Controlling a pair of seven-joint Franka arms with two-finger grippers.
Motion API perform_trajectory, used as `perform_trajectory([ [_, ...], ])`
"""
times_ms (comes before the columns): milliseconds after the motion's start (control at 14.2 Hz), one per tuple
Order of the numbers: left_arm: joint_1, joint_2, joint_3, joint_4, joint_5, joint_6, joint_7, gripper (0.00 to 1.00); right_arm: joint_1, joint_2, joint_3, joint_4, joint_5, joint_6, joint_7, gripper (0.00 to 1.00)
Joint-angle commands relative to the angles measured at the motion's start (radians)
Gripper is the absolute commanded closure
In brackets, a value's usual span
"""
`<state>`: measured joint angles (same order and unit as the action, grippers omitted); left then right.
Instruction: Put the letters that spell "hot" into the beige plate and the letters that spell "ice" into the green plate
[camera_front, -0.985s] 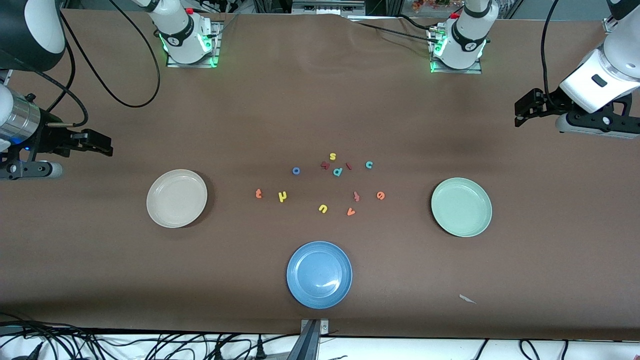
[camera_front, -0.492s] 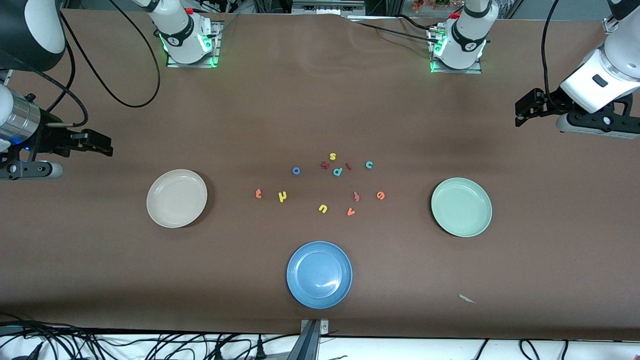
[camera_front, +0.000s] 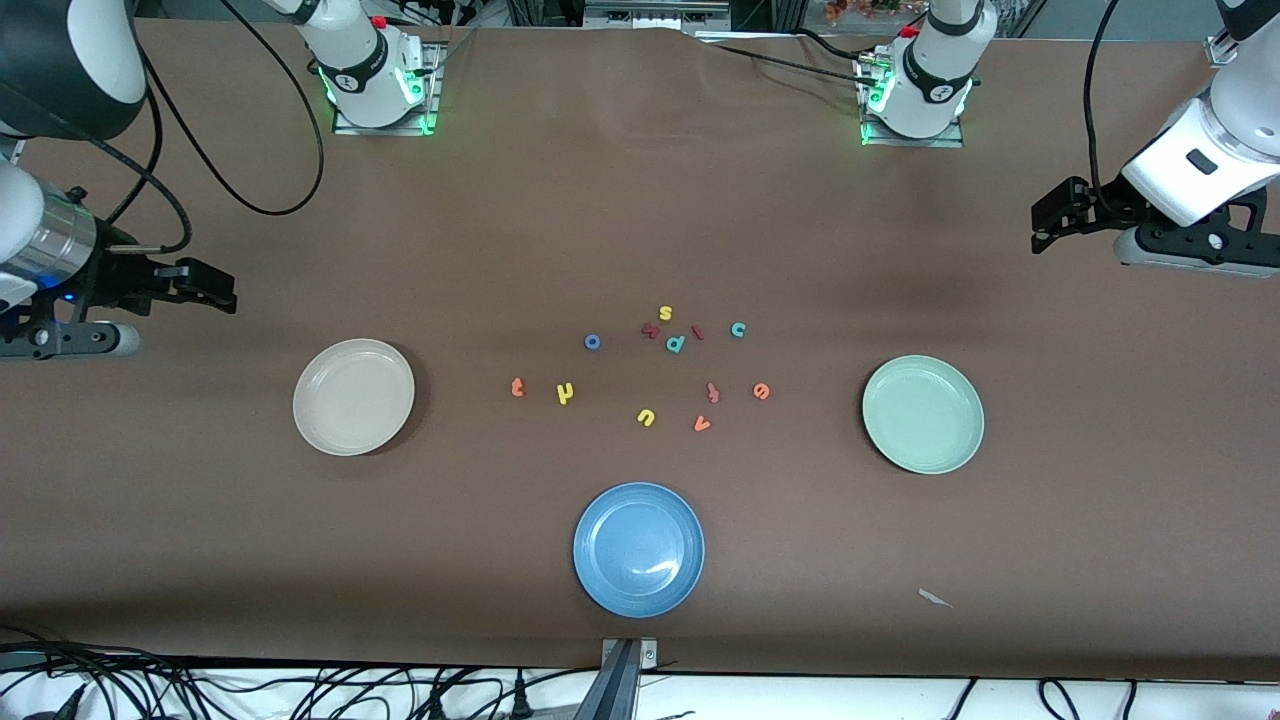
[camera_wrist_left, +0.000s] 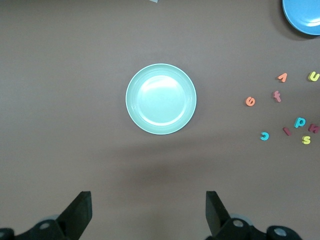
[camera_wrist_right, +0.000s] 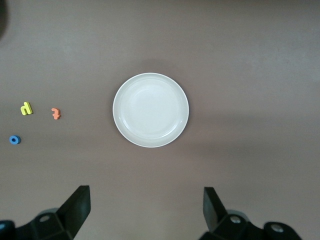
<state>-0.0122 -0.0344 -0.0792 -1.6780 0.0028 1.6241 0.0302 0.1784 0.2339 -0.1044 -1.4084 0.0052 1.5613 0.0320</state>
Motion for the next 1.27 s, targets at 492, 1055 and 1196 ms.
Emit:
perform_trajectory([
  [492, 0.006, -0.001, 0.001, 0.011, -0.017, -0.021, 0.02, 0.0, 0.003, -0.013, -0.006, -0.017, 0.007, 0.023, 0.014, 0.0],
  [1055, 0.008, 0.001, 0.002, 0.011, -0.017, -0.021, 0.022, 0.0, 0.003, -0.012, -0.006, -0.018, 0.006, 0.028, 0.014, 0.0],
  [1196, 0.008, 0.001, 0.002, 0.011, -0.017, -0.021, 0.022, 0.0, 0.003, -0.012, -0.006, -0.018, 0.006, 0.028, 0.014, 0.0],
])
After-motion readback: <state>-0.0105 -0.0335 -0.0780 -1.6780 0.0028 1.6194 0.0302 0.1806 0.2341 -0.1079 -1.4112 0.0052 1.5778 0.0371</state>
